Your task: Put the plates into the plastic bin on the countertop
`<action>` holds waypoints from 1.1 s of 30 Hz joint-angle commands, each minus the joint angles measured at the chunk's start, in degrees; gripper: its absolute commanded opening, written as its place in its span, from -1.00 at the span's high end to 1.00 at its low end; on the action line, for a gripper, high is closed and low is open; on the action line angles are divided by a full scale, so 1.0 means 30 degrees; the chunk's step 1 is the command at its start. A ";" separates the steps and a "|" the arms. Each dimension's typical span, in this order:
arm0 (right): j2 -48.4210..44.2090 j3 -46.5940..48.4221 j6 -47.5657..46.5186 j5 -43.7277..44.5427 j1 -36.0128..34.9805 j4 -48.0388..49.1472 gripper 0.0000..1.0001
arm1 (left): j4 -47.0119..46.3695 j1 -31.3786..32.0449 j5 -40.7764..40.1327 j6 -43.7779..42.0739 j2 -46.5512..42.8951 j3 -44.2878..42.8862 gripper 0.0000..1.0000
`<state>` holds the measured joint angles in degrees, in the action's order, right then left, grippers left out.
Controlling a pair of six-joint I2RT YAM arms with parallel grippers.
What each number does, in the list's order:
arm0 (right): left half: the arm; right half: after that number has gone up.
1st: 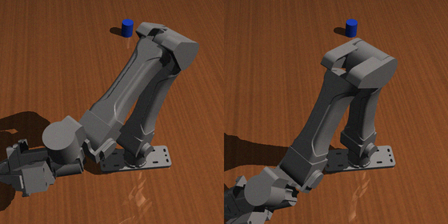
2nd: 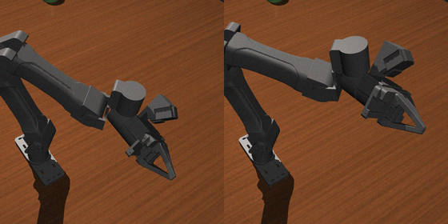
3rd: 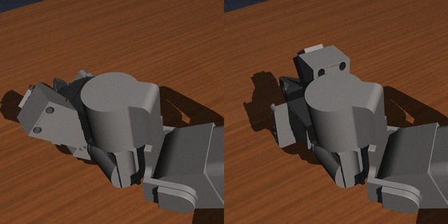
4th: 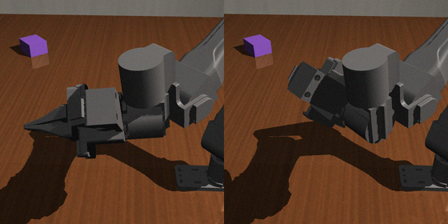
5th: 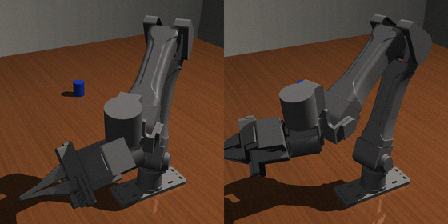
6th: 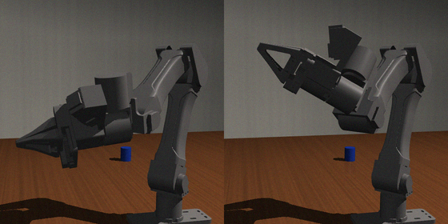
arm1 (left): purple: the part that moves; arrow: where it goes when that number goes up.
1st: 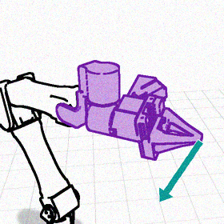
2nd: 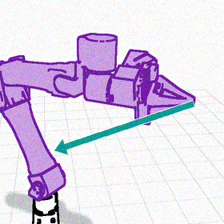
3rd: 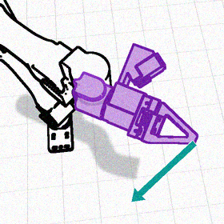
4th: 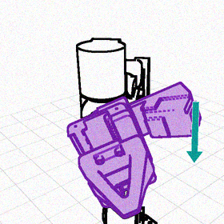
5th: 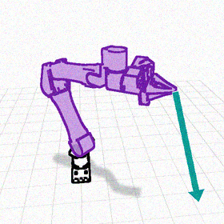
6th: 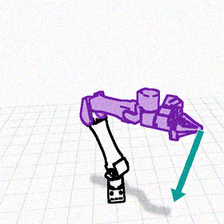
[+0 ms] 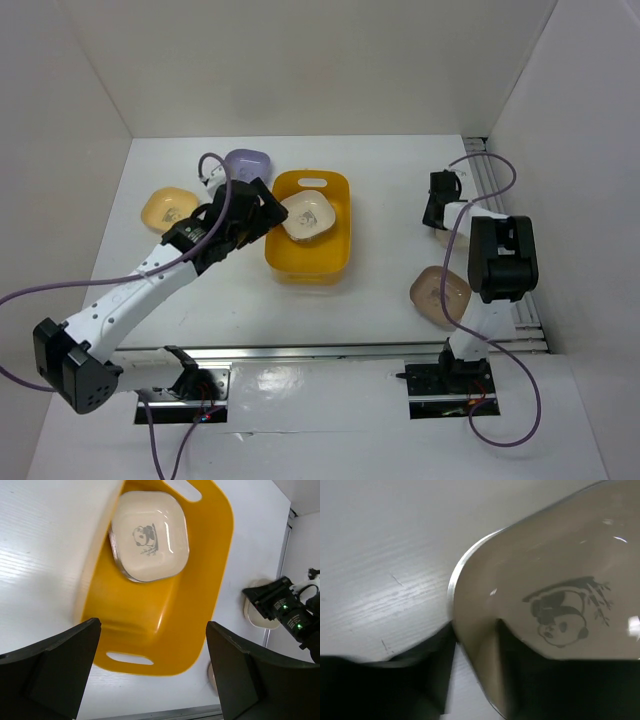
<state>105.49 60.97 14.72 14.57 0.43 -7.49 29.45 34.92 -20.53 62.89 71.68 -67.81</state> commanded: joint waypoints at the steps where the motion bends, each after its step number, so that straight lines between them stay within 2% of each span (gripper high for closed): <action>1: 0.1015 0.0448 0.0015 0.0125 0.0122 0.0532 0.56 | 0.0349 -0.0738 -0.0860 -0.0574 -0.1332 0.0804 -1.00; 2: 0.1423 0.0883 0.0015 0.0328 -0.0139 0.0532 0.85 | 0.0349 -0.1378 -0.0483 -0.0574 -0.1538 0.1387 -1.00; 3: 0.1428 0.1120 0.0015 0.0330 -0.0345 0.0532 1.00 | 0.0349 -0.1733 -0.0479 -0.0574 -0.1714 0.1683 -1.00; 8: 0.1662 0.3253 -0.0424 0.1059 -0.2190 0.0300 1.00 | 0.0349 -0.4074 0.0864 -0.0574 -0.2389 0.3556 -1.00; 12: 0.0580 0.5131 -0.0864 0.1705 -0.3683 -0.0754 1.00 | 0.0173 -0.4754 0.1249 -0.0955 -0.2389 0.3942 -1.00; 16: -0.0093 0.8821 -0.1535 0.2117 -0.5674 -0.2627 1.00 | 0.0874 -0.5368 0.0607 -0.0955 -0.1747 0.4117 -1.00; 21: -0.0301 1.3096 -0.2329 -0.0692 -0.8104 -0.5351 1.00 | 0.0410 -0.6012 0.0632 -0.0779 -0.1393 0.4965 -1.00; 24: 0.0605 1.5822 -0.3293 -0.2422 -1.0009 -0.7052 1.00 | 0.0026 -0.6803 0.0898 -0.0779 -0.0429 0.5317 -1.00; 29: 0.2860 1.9631 -0.4438 -0.1841 -1.3379 -0.9048 1.00 | -0.0352 -0.7943 0.0898 -0.0779 0.0714 0.5319 -1.00; 33: 0.4820 2.0048 -0.5227 -0.1340 -1.5138 -0.9048 1.00 | -0.1292 -0.9497 0.1980 -0.0984 0.2090 0.5057 -1.00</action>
<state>115.15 119.85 2.35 9.82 -43.16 -28.86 28.64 9.37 -16.47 61.34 75.61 -51.44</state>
